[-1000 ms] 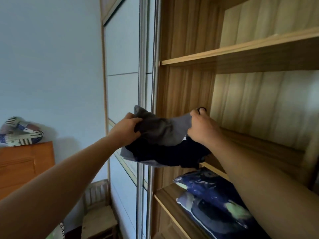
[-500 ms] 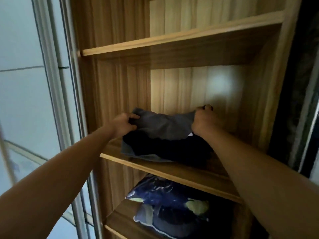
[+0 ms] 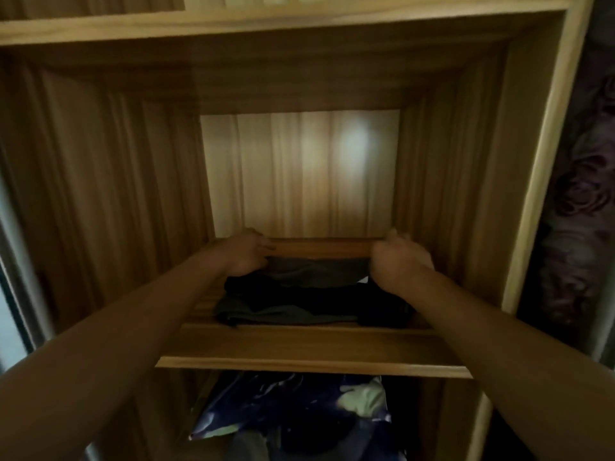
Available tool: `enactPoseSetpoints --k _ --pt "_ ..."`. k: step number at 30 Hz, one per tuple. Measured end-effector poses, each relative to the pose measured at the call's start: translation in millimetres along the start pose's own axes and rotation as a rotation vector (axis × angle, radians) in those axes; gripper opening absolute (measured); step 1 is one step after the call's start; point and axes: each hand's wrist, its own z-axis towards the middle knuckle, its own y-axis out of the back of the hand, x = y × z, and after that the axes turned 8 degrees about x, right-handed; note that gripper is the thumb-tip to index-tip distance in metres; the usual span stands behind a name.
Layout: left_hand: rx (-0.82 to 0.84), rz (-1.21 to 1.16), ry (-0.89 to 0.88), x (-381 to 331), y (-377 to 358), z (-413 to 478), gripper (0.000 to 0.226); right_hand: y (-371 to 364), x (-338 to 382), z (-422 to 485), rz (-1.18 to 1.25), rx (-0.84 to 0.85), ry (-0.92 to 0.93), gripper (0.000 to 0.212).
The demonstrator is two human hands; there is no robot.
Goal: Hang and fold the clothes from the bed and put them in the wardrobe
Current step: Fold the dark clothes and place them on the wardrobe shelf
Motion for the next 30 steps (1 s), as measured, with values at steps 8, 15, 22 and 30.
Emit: enactPoseSetpoints --k 8,15,22,30 --pt "0.192 0.164 -0.046 -2.2 -34.9 34.1 0.048 -15.8 46.8 -3.7 -0.003 0.377 0.039 0.092" --pt "0.201 0.005 0.012 3.5 -45.9 66.7 0.051 -21.8 43.7 31.8 -0.012 0.369 -0.036 0.083" --pt "0.207 -0.023 0.047 2.5 -54.6 107.9 0.061 -36.6 25.4 85.2 0.028 0.353 -0.045 0.071" --pt "0.148 -0.644 0.038 0.3 -53.7 115.8 0.021 -45.8 4.6 112.1 -0.027 0.339 -0.001 0.054"
